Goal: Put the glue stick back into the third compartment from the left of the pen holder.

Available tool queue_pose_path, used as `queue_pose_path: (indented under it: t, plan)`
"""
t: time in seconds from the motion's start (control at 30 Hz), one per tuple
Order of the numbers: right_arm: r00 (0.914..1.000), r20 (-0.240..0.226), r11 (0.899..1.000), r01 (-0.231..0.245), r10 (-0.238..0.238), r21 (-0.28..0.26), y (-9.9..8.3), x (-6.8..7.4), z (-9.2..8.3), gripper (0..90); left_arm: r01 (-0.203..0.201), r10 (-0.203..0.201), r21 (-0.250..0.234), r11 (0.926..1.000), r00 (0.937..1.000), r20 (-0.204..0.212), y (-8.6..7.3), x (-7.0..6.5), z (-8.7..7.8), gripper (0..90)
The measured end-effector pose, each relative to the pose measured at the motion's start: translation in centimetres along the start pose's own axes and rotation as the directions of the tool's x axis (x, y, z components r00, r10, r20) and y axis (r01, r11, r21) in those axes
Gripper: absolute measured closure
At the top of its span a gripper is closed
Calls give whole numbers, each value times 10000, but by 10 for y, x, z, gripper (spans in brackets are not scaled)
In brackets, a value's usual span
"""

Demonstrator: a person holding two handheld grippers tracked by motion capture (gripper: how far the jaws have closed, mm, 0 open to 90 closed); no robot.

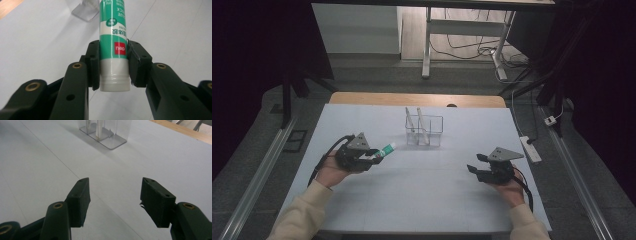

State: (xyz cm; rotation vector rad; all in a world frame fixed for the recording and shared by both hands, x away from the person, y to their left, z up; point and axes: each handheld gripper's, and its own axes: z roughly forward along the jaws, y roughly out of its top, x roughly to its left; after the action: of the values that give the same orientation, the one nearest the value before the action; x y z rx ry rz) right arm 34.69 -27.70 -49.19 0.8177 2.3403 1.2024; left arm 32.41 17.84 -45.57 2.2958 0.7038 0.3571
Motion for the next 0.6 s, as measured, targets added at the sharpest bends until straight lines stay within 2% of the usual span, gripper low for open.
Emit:
queue_pose_path:
  t: [0.23,0.6]
  plan:
    - [10000,-85,10000,18,-19,-70,2,4,3,399,-292,292,-22,9996,9992,271,15,-6,12,645]
    - [9986,-331,9991,416,-420,-116,12,16,8,398,-617,607,127,9980,9961,636,28,-15,28,646]
